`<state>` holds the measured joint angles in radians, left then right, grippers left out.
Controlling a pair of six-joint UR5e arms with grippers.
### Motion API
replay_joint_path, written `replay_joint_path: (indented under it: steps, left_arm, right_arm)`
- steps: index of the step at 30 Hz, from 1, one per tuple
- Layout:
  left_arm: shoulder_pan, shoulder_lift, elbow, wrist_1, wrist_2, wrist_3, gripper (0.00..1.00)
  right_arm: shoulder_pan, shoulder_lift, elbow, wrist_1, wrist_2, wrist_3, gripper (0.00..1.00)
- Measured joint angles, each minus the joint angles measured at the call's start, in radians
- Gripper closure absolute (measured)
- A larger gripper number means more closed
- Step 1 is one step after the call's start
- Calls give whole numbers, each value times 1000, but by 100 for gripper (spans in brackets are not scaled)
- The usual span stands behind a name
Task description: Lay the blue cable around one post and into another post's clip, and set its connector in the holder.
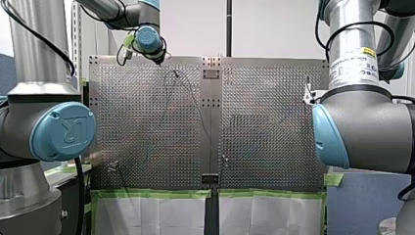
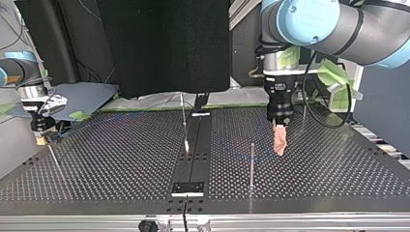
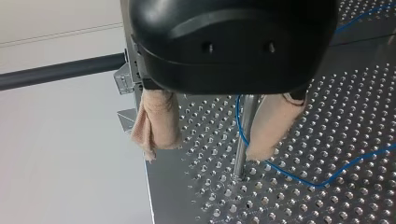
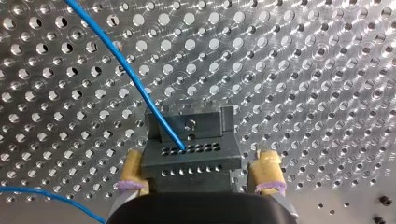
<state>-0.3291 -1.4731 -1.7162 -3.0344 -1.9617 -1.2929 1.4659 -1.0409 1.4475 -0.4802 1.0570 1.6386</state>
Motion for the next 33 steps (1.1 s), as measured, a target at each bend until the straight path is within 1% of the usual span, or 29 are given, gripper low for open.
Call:
replay_joint_path:
  steps: [23,28,33]
  left_arm:
    - [0,0,0,0,-2,-11,0]
    - [3,0,-17,12,-9,-40,0]
    - [8,0,-67,61,0,-78,0]
  right_arm:
    - [0,0,0,-1,-1,0,0]
    - [-1,0,0,1,-1,0,0]
    - [-1,0,0,3,-1,-2,0]
